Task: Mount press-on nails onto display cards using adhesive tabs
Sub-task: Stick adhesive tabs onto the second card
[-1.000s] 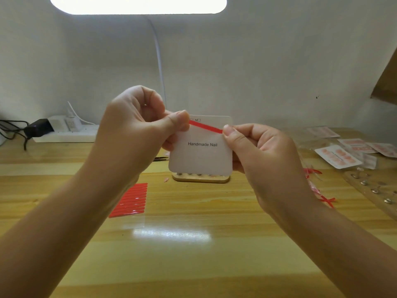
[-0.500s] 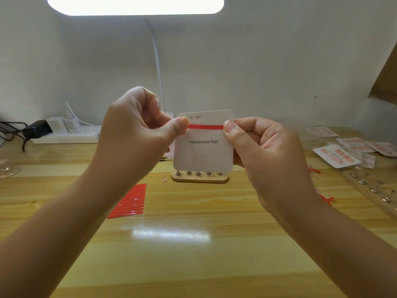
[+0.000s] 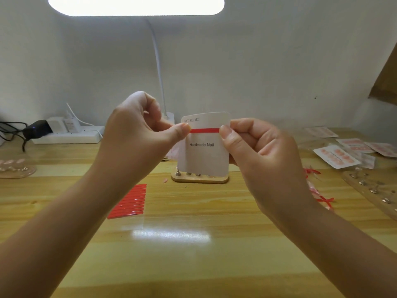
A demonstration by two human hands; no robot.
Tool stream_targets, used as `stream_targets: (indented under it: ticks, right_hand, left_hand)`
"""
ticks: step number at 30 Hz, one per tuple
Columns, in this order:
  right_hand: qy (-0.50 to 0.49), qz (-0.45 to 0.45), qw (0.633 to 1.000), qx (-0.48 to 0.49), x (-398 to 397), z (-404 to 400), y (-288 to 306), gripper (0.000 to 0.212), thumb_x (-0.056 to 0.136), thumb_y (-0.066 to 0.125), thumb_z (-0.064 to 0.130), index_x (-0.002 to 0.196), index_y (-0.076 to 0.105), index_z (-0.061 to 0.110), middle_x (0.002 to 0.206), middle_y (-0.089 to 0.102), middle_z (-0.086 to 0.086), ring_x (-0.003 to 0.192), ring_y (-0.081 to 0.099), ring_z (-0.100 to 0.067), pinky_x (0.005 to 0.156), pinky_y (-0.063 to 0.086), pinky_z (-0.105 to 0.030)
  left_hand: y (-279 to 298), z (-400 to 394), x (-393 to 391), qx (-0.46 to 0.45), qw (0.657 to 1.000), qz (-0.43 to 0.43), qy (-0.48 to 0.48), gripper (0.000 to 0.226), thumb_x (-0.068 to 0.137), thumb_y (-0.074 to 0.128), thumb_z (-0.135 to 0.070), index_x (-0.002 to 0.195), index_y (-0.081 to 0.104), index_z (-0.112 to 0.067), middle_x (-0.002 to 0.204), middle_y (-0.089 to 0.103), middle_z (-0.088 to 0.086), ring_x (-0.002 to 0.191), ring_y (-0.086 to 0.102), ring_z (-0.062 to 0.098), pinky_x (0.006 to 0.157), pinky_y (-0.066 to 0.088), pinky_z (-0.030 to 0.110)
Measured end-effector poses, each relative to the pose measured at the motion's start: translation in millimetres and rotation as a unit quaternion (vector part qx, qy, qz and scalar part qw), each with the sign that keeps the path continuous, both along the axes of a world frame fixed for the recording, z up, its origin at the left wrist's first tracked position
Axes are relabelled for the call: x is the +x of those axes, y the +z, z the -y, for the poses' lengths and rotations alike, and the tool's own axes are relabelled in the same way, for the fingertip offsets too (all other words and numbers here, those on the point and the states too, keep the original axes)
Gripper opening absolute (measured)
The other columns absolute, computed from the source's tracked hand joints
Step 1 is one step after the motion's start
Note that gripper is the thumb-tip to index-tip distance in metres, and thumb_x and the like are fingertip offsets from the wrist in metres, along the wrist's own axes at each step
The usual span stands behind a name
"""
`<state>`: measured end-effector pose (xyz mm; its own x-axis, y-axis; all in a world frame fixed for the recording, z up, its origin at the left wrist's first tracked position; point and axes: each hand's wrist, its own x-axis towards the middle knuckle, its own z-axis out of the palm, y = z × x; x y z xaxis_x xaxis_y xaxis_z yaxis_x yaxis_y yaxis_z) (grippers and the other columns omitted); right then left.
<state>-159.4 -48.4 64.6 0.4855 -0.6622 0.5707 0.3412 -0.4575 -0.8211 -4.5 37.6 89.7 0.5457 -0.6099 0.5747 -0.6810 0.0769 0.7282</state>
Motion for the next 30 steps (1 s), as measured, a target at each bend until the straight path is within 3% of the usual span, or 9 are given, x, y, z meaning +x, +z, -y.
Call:
stream_targets:
  ticks: [3,6,8,10,15,21,24,27,30]
  right_hand:
    - [0.004,0.000,1.000,0.018,0.4,3.0,-1.3,0.014,0.094,0.060,0.014,0.087,0.069,0.021,0.078,0.075,-0.003,0.075,0.072,-0.028,0.067,0.060,-0.043]
    - [0.015,0.010,0.998,0.059,1.1,9.5,-1.7,0.013,0.094,0.060,0.013,0.085,0.067,0.020,0.078,0.075,0.000,0.076,0.073,-0.019,0.067,0.061,-0.033]
    - [0.020,0.006,0.996,0.084,2.2,12.8,-3.1,0.014,0.093,0.061,0.012,0.084,0.066,0.020,0.077,0.075,0.001,0.076,0.073,-0.014,0.066,0.060,-0.027]
    - [0.016,-0.009,0.994,0.108,3.3,16.8,-6.1,0.010,0.093,0.060,0.012,0.087,0.066,0.016,0.080,0.075,-0.002,0.078,0.073,-0.017,0.070,0.061,-0.033]
    - [-0.005,-0.032,0.991,0.130,4.0,21.9,-8.6,0.008,0.095,0.059,0.013,0.096,0.066,0.010,0.087,0.076,-0.007,0.083,0.073,-0.024,0.080,0.058,-0.053]
    - [-0.015,-0.023,0.991,0.131,6.1,23.0,-10.8,0.005,0.093,0.061,0.012,0.093,0.066,0.013,0.085,0.076,-0.005,0.083,0.073,-0.022,0.077,0.060,-0.044]
    - [0.005,-0.021,0.989,0.149,6.7,22.4,-10.4,0.011,0.094,0.058,0.010,0.088,0.067,0.012,0.082,0.075,-0.008,0.079,0.073,-0.024,0.076,0.060,-0.042]
    - [0.027,-0.027,0.987,0.158,6.1,21.9,-10.7,0.011,0.094,0.059,0.012,0.087,0.067,0.009,0.081,0.075,-0.009,0.078,0.073,-0.023,0.073,0.061,-0.039]
    - [0.003,-0.043,0.989,0.138,5.8,21.8,-12.1,0.005,0.092,0.061,0.011,0.089,0.066,0.011,0.082,0.075,-0.002,0.080,0.073,-0.018,0.071,0.061,-0.034]
  left_hand:
    - [-0.9,2.3,7.3,0.040,0.999,-0.035,0.010,0.049,0.057,0.079,-0.053,0.080,0.048,-0.023,0.069,0.069,0.000,0.059,0.065,0.009,0.060,0.055,0.037]
    - [2.0,5.5,12.7,0.110,0.982,-0.149,-0.042,0.062,0.047,0.074,-0.060,0.093,0.062,-0.021,0.082,0.069,0.000,0.061,0.065,0.005,0.055,0.055,0.024]
    - [0.1,7.6,14.2,0.154,0.953,-0.228,-0.126,0.054,0.058,0.072,-0.048,0.101,0.069,-0.015,0.089,0.075,0.004,0.077,0.071,0.016,0.069,0.059,0.031]
    - [-4.4,9.0,12.4,0.135,0.937,-0.268,-0.182,0.039,0.069,0.067,-0.035,0.098,0.071,-0.010,0.092,0.075,0.008,0.089,0.072,0.023,0.080,0.058,0.036]
    - [-7.7,8.7,10.6,0.092,0.944,-0.260,-0.183,0.031,0.080,0.057,-0.029,0.095,0.071,-0.006,0.094,0.074,0.014,0.096,0.068,0.034,0.089,0.053,0.047]
    - [-6.2,7.1,4.5,0.085,0.966,-0.195,-0.148,0.033,0.072,0.063,-0.043,0.083,0.076,-0.014,0.085,0.075,0.006,0.087,0.070,0.029,0.090,0.053,0.051]
    - [-11.0,9.4,1.5,0.050,0.981,-0.141,-0.124,0.011,0.080,0.067,-0.036,0.079,0.076,-0.030,0.081,0.076,-0.002,0.085,0.071,0.025,0.087,0.056,0.049]
    - [-14.9,10.5,2.9,0.034,0.987,-0.105,-0.115,0.021,0.092,0.062,-0.023,0.080,0.076,-0.034,0.081,0.076,-0.006,0.080,0.072,0.014,0.083,0.057,0.044]
    - [-17.5,10.8,2.6,0.032,0.990,-0.087,-0.107,0.024,0.095,0.058,-0.022,0.081,0.076,-0.029,0.083,0.076,-0.002,0.082,0.072,0.026,0.080,0.057,0.051]
